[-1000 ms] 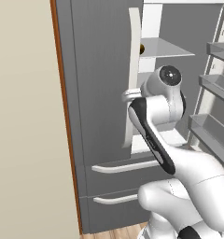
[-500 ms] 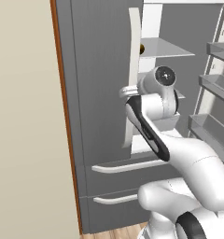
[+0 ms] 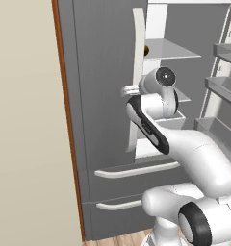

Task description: Retrieve a lemon from the fridge and place it on the cutting board with the fish.

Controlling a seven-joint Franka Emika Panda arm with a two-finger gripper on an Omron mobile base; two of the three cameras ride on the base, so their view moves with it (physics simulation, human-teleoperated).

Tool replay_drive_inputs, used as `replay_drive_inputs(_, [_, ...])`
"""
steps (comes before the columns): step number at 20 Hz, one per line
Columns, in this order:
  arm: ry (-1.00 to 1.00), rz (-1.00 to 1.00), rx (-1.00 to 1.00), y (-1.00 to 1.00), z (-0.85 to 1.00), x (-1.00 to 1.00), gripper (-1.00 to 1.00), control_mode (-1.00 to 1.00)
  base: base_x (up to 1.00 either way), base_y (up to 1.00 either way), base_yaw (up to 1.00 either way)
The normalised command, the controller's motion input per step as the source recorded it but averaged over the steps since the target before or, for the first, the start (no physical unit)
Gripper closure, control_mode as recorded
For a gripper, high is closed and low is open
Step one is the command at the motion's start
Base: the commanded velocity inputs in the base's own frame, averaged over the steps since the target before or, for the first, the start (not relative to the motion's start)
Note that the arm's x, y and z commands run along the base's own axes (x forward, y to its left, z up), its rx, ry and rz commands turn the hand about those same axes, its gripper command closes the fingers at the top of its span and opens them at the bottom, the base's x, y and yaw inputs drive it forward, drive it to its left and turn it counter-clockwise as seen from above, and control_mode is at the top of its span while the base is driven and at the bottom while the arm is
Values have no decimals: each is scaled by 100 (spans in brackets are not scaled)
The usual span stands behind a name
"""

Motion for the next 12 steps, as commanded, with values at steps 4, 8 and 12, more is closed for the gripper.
replay_drive_inputs(4, [-3,0,0,0,0,28,-100,-100,0,0,0])
replay_drive_inputs(8, [-7,0,0,0,0,27,-100,-100,0,0,0])
replay_drive_inputs(12, [-7,0,0,0,0,34,-100,-100,0,0,0])
